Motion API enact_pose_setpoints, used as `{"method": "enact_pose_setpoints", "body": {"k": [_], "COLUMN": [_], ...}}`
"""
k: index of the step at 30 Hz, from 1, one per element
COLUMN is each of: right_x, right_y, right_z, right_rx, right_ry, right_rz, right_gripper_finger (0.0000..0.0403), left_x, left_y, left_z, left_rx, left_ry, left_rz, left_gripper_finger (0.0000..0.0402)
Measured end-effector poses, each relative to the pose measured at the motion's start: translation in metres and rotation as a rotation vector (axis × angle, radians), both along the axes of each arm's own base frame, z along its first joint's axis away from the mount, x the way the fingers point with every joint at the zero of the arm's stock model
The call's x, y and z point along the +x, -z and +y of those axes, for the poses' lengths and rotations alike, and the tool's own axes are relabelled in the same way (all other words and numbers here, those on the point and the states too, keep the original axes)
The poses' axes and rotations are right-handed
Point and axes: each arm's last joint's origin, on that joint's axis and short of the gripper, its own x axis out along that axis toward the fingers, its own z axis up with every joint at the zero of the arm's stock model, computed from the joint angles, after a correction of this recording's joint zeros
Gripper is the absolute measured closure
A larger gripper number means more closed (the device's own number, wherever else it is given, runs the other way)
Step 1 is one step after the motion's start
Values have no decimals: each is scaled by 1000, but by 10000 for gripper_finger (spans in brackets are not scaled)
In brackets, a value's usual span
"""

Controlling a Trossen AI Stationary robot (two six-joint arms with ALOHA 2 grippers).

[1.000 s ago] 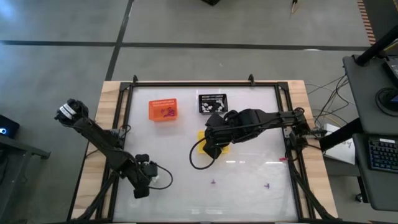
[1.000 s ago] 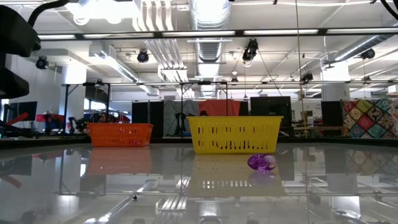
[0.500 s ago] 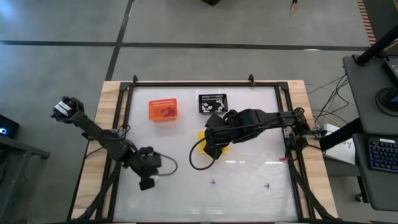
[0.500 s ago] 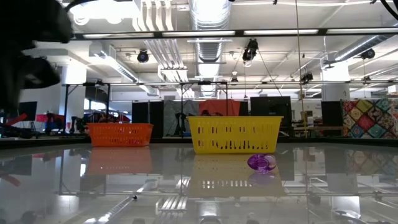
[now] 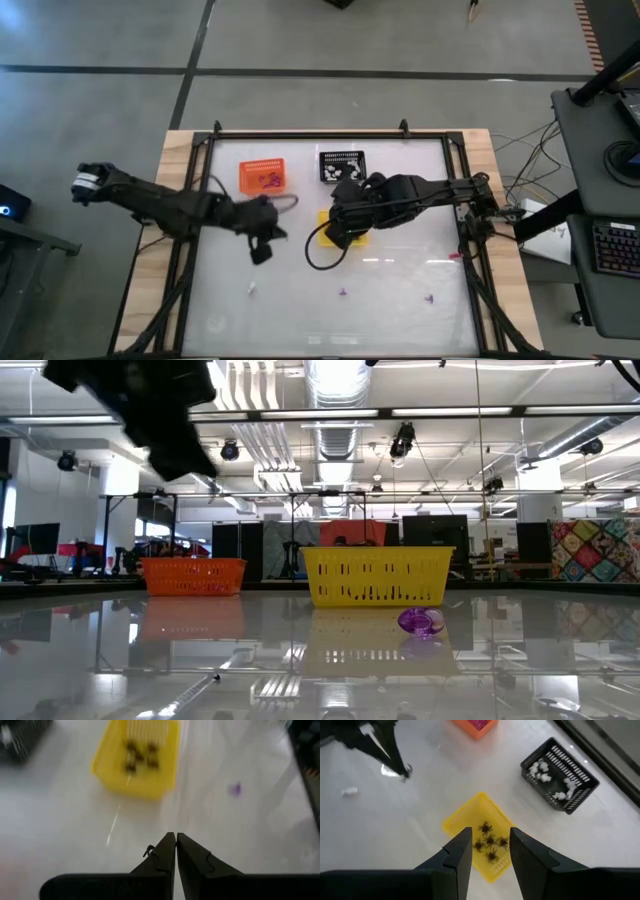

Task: Sort Halloween decoration
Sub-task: Put the black spider toy into the yellow bin

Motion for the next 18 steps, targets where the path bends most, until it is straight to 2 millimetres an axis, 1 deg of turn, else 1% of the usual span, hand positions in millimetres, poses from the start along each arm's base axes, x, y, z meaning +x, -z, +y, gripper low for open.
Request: {"method": "enact_pose_setpoints", "body": {"k": [4,8,10,13,18], "right_x": [0,3,4,6,8], "right_y": [0,7,14,30,55], "right_z": [0,0,0,1,1], "right_rx": [14,12,15,18,24], "right_ry": [64,123,147,202,310], "right_rz": [-25,-26,-8,31,82], "right_gripper_finger": [282,282,282,282,282], "left_x": [11,18,21,25,35], "left_y": [-10,-12,-11,-10,-3], "left_z": [27,52,62,75,89], "left_rx": [-26,-28,-40,-63,-107], "left_ry": [40,56,80,124,178], "left_rz": [-130,-192,-217,-265,-308], "left_gripper_finger": [402,402,402,402,402]}}
